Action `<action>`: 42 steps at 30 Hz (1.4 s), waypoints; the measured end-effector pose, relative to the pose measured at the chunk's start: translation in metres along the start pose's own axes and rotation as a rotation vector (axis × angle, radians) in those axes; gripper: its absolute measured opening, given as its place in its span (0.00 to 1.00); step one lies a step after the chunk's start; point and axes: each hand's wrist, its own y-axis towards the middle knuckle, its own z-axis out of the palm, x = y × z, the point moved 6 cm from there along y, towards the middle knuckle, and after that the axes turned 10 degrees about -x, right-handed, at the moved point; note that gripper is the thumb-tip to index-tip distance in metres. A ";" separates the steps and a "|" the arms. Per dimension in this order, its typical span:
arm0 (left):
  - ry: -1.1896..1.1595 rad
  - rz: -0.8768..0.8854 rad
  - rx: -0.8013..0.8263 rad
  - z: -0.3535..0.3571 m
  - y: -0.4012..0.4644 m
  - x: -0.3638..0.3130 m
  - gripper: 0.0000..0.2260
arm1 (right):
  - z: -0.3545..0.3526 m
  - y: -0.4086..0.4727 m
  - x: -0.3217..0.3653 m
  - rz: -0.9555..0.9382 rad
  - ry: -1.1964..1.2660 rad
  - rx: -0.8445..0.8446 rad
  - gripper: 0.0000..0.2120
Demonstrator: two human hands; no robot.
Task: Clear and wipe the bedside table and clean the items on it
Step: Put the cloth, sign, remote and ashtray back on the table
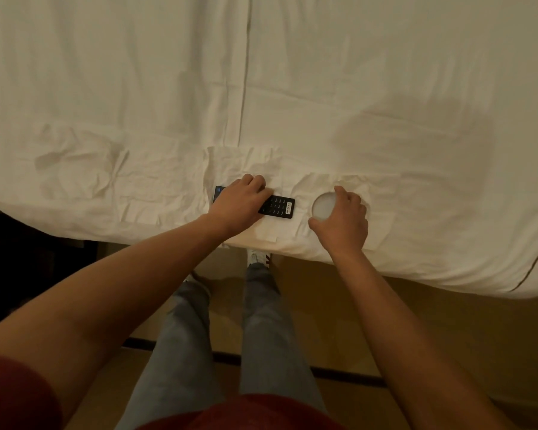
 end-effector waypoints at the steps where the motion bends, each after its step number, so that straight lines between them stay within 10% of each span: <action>1: -0.003 0.001 0.002 0.000 0.000 -0.001 0.22 | 0.000 0.000 0.000 0.000 0.010 0.005 0.43; 25: -0.163 -0.037 -0.092 -0.035 -0.036 0.003 0.24 | -0.042 -0.018 0.025 0.048 0.173 -0.063 0.44; 42: -0.087 -0.308 -0.278 -0.095 -0.168 0.143 0.23 | -0.018 -0.066 0.224 -0.469 0.060 -0.013 0.44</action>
